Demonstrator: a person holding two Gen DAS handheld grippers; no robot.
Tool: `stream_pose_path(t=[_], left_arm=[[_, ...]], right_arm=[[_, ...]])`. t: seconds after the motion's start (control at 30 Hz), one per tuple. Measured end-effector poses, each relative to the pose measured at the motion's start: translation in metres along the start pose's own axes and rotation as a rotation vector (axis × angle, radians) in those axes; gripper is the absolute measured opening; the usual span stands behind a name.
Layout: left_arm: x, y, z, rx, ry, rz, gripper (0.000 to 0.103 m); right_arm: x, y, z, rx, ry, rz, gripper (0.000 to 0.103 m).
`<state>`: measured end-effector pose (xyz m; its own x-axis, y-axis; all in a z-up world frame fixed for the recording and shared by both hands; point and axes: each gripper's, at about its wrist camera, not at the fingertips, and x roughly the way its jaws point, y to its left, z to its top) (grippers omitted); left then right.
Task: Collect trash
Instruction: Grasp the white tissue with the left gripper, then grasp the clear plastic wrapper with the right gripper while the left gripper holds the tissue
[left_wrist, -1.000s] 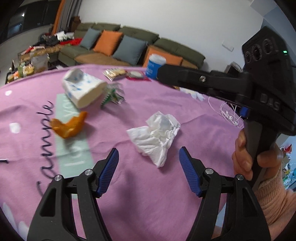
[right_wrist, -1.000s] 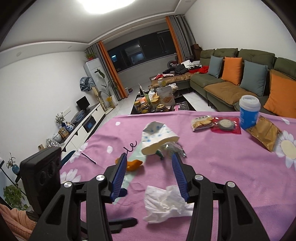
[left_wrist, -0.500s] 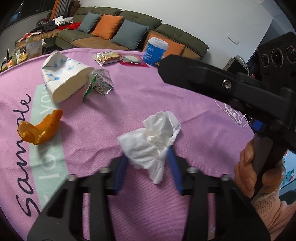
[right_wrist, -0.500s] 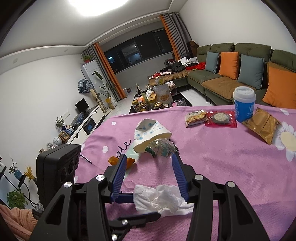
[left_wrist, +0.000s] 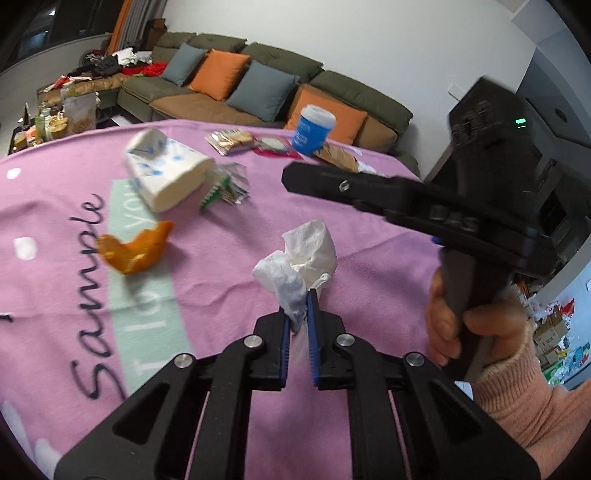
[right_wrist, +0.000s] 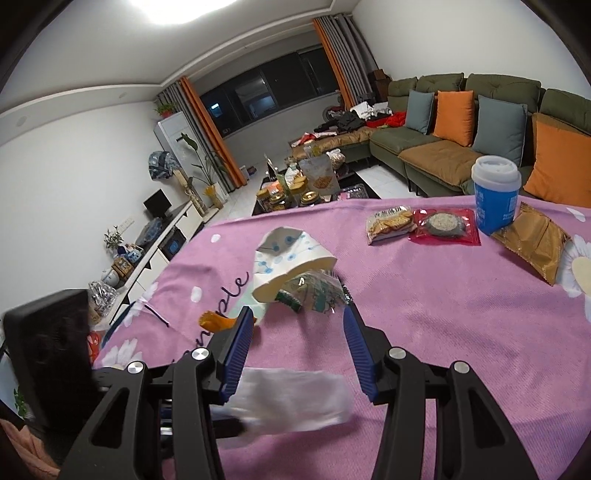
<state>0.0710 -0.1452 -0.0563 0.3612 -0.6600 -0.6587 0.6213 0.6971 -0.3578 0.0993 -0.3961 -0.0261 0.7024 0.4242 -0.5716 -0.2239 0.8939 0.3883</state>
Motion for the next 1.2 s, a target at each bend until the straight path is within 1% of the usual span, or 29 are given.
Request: stream_pose_path(t=[0.23, 0.47, 0.5, 0.57, 0.63, 0.7, 0.8, 0.83, 0.87, 0.9, 0.97, 1.07, 1.13, 1.2], left_arm=[[-0.030, 0.018, -0.010, -0.033, -0.039, 0.014, 0.009], [-0.049, 0.036, -0.020, -0.081, -0.062, 0.037, 0.009], [-0.051, 0.038, -0.022, -0.083, -0.065, 0.043, 0.009], [-0.054, 0.042, -0.025, -0.087, -0.071, 0.047, 0.009], [-0.058, 0.044, -0.026, -0.089, -0.078, 0.053, 0.009], [-0.063, 0.046, -0.030, -0.090, -0.084, 0.055, 0.009], [-0.068, 0.049, -0.034, -0.092, -0.089, 0.057, 0.009], [-0.070, 0.050, -0.035, -0.093, -0.091, 0.058, 0.009], [-0.071, 0.051, -0.036, -0.093, -0.092, 0.061, 0.009], [-0.071, 0.051, -0.037, -0.095, -0.091, 0.065, 0.009], [-0.073, 0.053, -0.038, -0.097, -0.092, 0.073, 0.009], [-0.077, 0.054, -0.039, -0.101, -0.101, 0.077, 0.009], [-0.080, 0.055, -0.039, -0.102, -0.109, 0.078, 0.009], [-0.083, 0.057, -0.040, -0.105, -0.113, 0.079, 0.009]], right_arm=[[0.025, 0.001, 0.004, -0.036, 0.048, -0.047, 0.048], [0.048, 0.006, 0.010, -0.081, 0.089, -0.097, 0.046], [0.051, 0.007, 0.011, -0.088, 0.091, -0.102, 0.044], [0.055, 0.008, 0.012, -0.098, 0.097, -0.109, 0.033], [0.057, 0.007, 0.012, -0.100, 0.105, -0.108, 0.027], [0.059, 0.007, 0.013, -0.106, 0.105, -0.113, 0.027], [0.061, 0.007, 0.013, -0.113, 0.109, -0.113, 0.018], [0.062, 0.006, 0.012, -0.112, 0.109, -0.112, 0.012], [0.062, 0.006, 0.012, -0.110, 0.109, -0.110, 0.008], [0.063, 0.005, 0.011, -0.104, 0.110, -0.108, 0.008], [0.062, 0.006, 0.010, -0.103, 0.107, -0.105, 0.003], [0.059, 0.007, 0.007, -0.108, 0.101, -0.106, 0.002], [0.058, 0.008, 0.007, -0.109, 0.100, -0.120, 0.003], [0.057, 0.009, 0.007, -0.109, 0.094, -0.135, 0.007]])
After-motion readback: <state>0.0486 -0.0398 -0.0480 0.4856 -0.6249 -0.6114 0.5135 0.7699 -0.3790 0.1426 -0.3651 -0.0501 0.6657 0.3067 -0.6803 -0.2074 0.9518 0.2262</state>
